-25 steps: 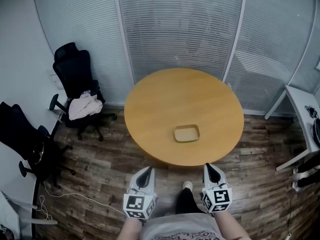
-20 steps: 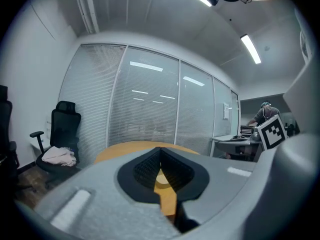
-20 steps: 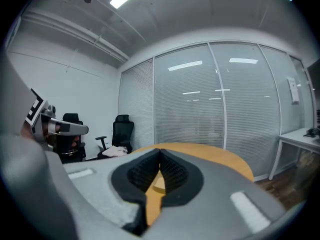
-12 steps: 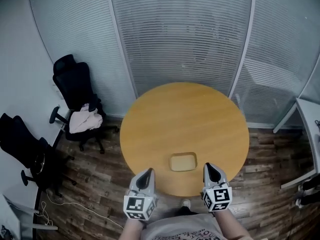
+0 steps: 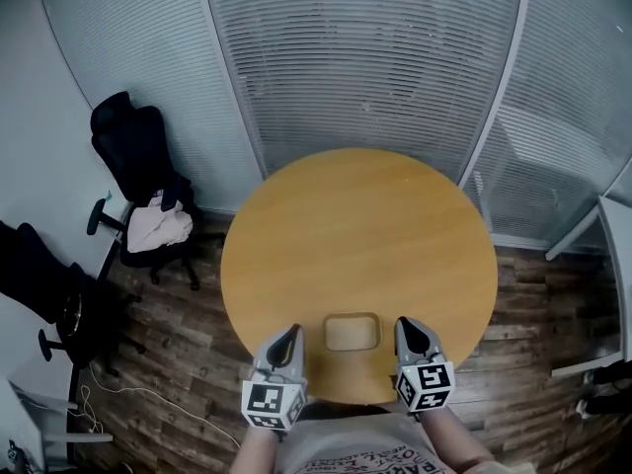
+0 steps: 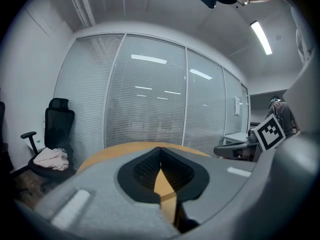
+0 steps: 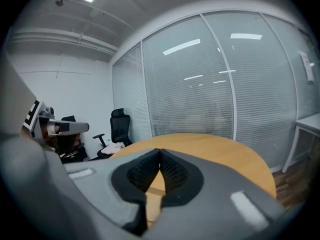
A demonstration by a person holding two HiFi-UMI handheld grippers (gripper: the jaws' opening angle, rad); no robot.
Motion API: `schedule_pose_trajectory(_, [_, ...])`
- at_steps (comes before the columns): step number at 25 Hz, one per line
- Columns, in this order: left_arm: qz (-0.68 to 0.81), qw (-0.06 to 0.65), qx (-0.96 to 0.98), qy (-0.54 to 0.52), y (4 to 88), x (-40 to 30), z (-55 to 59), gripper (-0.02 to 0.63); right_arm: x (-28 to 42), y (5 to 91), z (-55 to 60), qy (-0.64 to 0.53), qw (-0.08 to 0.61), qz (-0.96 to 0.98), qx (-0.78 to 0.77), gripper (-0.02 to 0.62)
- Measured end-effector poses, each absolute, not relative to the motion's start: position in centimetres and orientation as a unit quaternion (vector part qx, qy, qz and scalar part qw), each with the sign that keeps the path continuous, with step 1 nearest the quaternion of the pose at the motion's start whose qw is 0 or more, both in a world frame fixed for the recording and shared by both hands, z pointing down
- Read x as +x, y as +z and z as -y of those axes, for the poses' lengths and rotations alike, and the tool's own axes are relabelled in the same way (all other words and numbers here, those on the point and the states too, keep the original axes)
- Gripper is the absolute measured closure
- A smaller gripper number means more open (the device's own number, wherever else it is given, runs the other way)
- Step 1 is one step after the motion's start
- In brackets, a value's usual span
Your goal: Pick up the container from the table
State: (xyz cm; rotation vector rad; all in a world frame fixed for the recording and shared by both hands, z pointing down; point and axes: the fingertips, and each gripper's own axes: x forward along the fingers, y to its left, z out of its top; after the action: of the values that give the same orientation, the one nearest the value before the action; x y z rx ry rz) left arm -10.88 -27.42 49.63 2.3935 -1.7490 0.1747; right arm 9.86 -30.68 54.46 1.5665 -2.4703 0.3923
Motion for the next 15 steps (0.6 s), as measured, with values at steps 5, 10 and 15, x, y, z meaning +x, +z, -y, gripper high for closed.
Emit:
schedule_pose_trajectory(5, [0.57, 0.097, 0.813, 0.066, 50.7, -11.6, 29.6, 0.598, 8.9, 56.8, 31.7, 0.165, 0.128, 0.817, 0.537, 0.592])
schedule_pose_trajectory(10, [0.551, 0.09, 0.826, 0.075, 51.4, -12.6, 32.2, 0.598, 8.0, 59.4, 32.5, 0.189, 0.17, 0.807, 0.534, 0.592])
schedule_pose_trajectory(15, [0.541, 0.098, 0.831, 0.087, 53.2, -13.1, 33.9, 0.598, 7.7, 64.1, 33.3, 0.236, 0.231, 0.788, 0.52, 0.592])
